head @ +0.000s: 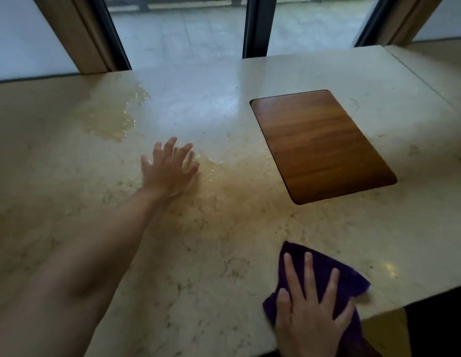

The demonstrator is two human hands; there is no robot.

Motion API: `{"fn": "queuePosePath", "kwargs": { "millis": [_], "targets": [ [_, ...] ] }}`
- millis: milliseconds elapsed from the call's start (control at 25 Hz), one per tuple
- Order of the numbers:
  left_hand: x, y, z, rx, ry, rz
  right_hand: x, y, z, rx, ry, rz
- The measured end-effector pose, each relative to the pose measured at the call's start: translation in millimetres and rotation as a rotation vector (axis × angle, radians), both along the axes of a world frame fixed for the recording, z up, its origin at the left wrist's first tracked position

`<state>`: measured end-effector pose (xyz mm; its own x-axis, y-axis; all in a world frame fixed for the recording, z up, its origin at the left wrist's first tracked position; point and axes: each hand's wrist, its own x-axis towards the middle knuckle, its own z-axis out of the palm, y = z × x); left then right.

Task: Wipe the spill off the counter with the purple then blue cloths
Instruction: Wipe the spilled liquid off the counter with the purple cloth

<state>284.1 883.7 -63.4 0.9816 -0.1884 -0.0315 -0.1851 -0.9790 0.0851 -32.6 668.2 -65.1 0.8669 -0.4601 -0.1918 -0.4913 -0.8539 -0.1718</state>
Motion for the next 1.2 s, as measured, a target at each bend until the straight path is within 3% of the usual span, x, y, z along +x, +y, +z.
{"fn": "queuePosePath", "kwargs": {
  "millis": [80, 280, 480, 680, 880, 1040, 1200],
  "targets": [
    [17, 14, -4, -0.014, 0.035, 0.03, 28, 13, -4, -0.054, 0.067, 0.014],
    [19, 23, -8, -0.027, 0.046, 0.022, 135, 8, -8, -0.033, -0.054, 0.076],
    [21, 21, -4, 0.033, 0.082, 0.044, 312, -4, -1, -0.037, -0.11, 0.112],
    [19, 19, -4, 0.03, 0.049, 0.036, 515, -19, 6, 0.018, -0.042, 0.187],
    [17, 17, -5, -0.004, 0.003, 0.023, 658, -23, 11, 0.023, 0.0, 0.296],
    [17, 18, -5, 0.002, 0.017, 0.054, 688, -1, 17, 0.021, 0.013, 0.574],
    [16, 18, -4, 0.038, 0.065, 0.057, 653, -8, 19, -0.007, 0.006, 0.727]
  ]
}}
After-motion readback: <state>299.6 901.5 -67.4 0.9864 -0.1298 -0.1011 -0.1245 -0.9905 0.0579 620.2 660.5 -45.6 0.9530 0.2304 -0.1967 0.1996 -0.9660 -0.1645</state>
